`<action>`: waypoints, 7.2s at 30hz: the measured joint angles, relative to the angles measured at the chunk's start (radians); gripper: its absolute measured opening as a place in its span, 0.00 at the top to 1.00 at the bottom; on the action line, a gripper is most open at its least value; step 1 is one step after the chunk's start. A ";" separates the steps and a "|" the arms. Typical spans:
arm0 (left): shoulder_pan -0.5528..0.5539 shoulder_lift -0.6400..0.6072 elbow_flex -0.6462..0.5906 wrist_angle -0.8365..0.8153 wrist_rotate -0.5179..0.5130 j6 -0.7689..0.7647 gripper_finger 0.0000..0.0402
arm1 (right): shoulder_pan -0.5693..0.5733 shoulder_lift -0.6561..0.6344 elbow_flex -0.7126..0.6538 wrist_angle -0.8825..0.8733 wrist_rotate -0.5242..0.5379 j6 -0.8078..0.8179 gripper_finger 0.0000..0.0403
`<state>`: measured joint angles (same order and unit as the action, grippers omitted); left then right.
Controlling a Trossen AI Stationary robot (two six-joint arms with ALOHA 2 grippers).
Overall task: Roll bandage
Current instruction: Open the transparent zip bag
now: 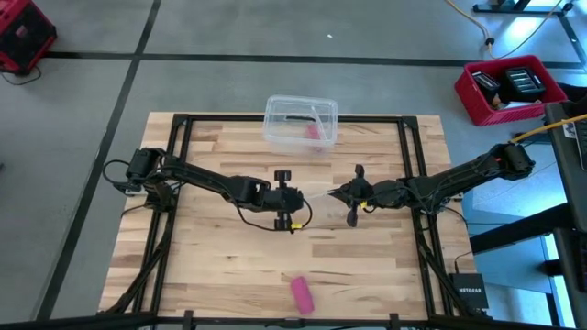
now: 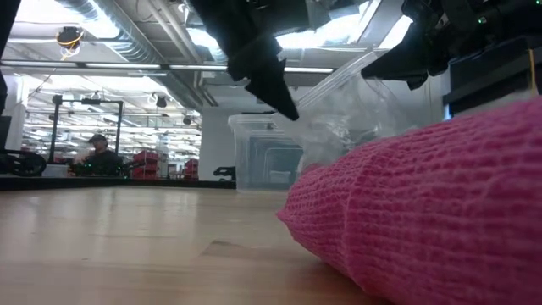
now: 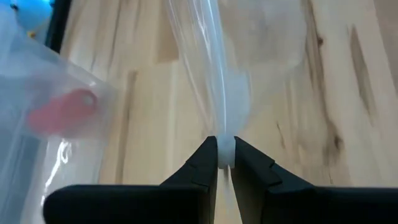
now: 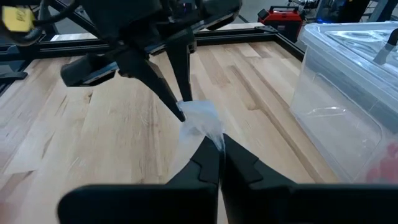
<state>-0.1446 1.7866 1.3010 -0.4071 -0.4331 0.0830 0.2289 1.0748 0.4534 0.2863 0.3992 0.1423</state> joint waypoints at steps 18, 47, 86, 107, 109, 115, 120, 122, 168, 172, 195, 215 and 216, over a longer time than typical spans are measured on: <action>-0.016 0.001 0.029 -0.077 0.015 -0.003 0.92 | 0.000 -0.001 0.000 0.000 -0.014 -0.020 0.99; -0.005 0.001 0.092 -0.124 0.056 -0.099 0.90 | 0.000 0.000 0.000 -0.027 -0.026 -0.051 0.99; 0.049 -0.003 0.092 0.179 0.116 0.003 0.52 | 0.000 0.057 0.000 0.003 0.001 -0.073 0.99; 0.054 0.033 0.092 0.081 0.081 0.018 0.52 | 0.000 0.056 0.000 0.045 -0.082 -0.069 0.99; 0.054 0.040 0.092 0.031 0.082 0.006 0.52 | 0.000 0.056 0.000 0.057 -0.087 -0.069 0.99; 0.046 0.057 0.092 0.014 0.100 0.012 0.61 | 0.000 0.056 0.000 0.062 -0.087 -0.076 0.99; 0.047 0.058 0.092 0.019 0.142 0.031 0.90 | 0.000 0.056 0.000 0.063 -0.087 -0.074 0.99; 0.046 0.057 0.092 0.021 0.143 0.041 0.97 | 0.000 0.056 0.000 0.061 -0.088 -0.052 0.99; 0.062 -0.076 0.091 -0.149 0.007 -0.097 0.99 | 0.025 0.515 0.556 -0.411 0.410 -0.911 0.69; 0.051 -0.076 0.092 -0.149 0.022 -0.065 0.99 | 0.022 0.515 0.556 -0.412 0.392 -0.937 0.69; 0.078 -0.074 0.092 -0.122 -0.274 -0.150 1.00 | 0.023 0.523 0.556 -0.427 -0.029 -0.505 0.98; -0.034 0.053 -0.053 0.116 -0.142 -0.316 1.00 | 0.083 0.752 0.504 -0.277 -0.094 -0.317 1.00; -0.035 0.056 -0.063 0.153 -0.137 -0.312 1.00 | 0.091 0.756 0.497 -0.253 -0.093 -0.308 1.00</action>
<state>-0.1797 1.8426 1.2383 -0.2540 -0.5701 -0.2295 0.3198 1.8308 0.9500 0.0333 0.3060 -0.1656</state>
